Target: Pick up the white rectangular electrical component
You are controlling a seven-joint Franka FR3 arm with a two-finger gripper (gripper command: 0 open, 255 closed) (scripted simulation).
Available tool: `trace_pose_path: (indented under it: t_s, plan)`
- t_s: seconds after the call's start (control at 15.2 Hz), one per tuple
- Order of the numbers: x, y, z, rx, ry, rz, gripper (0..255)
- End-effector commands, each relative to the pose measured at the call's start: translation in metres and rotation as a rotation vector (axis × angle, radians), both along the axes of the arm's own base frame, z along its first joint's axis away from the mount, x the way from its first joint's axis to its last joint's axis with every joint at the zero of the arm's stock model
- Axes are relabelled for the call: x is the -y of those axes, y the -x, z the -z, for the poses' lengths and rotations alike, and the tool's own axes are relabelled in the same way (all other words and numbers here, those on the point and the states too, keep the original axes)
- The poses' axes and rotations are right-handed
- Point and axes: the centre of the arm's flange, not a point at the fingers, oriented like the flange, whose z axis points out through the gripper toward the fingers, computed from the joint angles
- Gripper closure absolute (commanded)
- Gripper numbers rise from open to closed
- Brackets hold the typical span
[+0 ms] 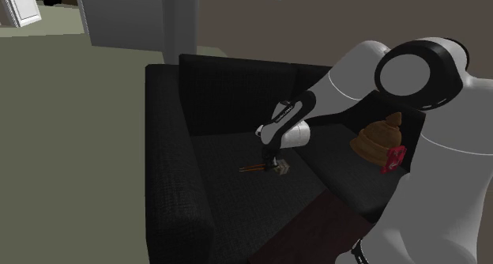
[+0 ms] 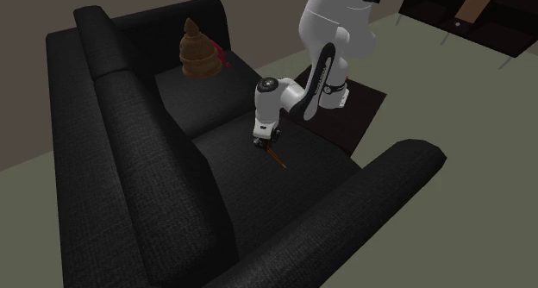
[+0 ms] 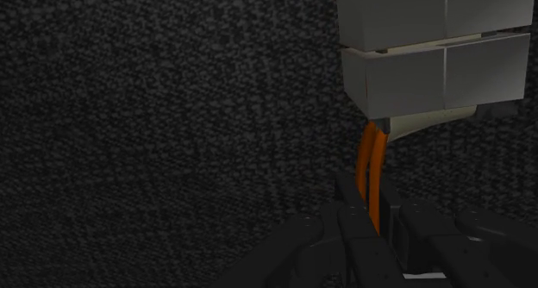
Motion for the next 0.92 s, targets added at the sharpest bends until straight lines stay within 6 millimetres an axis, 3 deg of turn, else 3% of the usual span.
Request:
trace_pose_path:
  t_s: [0.0, 0.86]
  plan:
    - [0.000, 0.000, 0.000, 0.000, 0.000, 0.000, 255]
    - [0.000, 0.000, -0.064, 0.000, 0.000, 0.000, 255]
